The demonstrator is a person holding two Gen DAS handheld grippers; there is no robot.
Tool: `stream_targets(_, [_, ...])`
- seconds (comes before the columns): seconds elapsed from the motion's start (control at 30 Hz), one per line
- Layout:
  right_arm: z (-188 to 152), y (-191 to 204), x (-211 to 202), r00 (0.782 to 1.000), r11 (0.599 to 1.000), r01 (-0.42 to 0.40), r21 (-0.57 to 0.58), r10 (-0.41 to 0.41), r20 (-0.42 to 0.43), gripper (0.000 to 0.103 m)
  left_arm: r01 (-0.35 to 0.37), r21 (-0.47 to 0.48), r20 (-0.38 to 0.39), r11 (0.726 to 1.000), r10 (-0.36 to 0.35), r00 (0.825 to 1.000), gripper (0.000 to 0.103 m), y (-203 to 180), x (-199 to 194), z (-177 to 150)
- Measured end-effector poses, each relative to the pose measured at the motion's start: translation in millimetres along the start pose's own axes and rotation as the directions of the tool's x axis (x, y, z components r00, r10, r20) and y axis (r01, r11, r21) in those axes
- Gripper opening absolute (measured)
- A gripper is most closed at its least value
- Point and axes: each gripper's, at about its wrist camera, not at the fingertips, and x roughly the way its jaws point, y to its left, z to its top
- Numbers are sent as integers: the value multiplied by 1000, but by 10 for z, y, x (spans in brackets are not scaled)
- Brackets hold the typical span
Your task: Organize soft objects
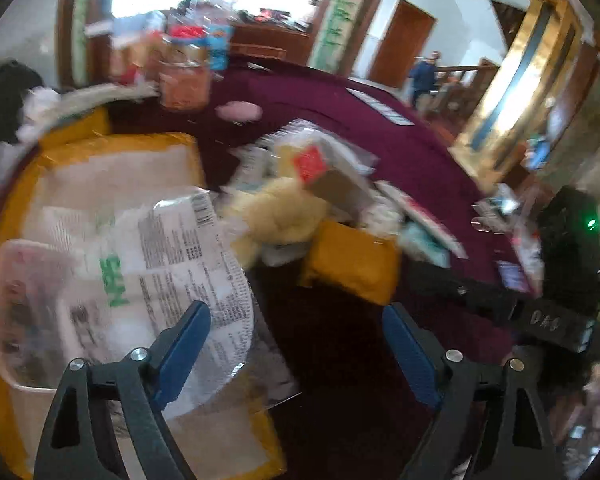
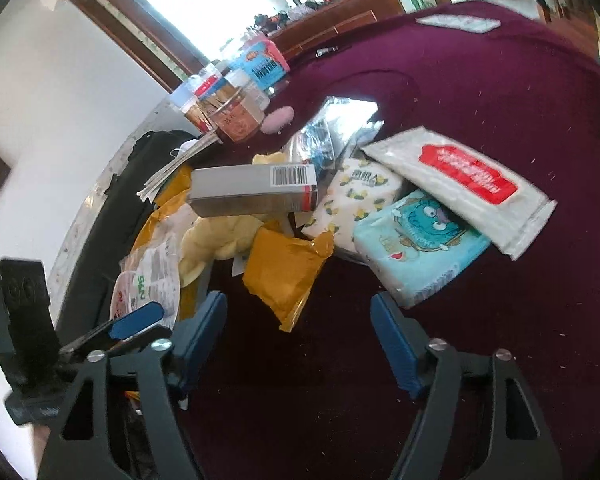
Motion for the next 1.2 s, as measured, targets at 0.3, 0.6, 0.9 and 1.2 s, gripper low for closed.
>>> stream_targets(0.3, [118,92,399,997,999,-12,50,15,-71,63,-172,-17,64,985,173,983,89,142,-170,18])
stream_targets(0.6, [102,103,528,998,996,3,89,3,-70,31,-177,99,77,979,170,983,90,17,-141,354])
stream_targets(0.9, [-204,95,90,1000,999,-6,52,5,13,26,-193,299,-27,934,211,977,90,-155,438,645])
stream_targets(1.2, [-285,66,-47,999,999,-9,44,7,42,26,-229,377,-153,897,305,940,49,-255,910,655])
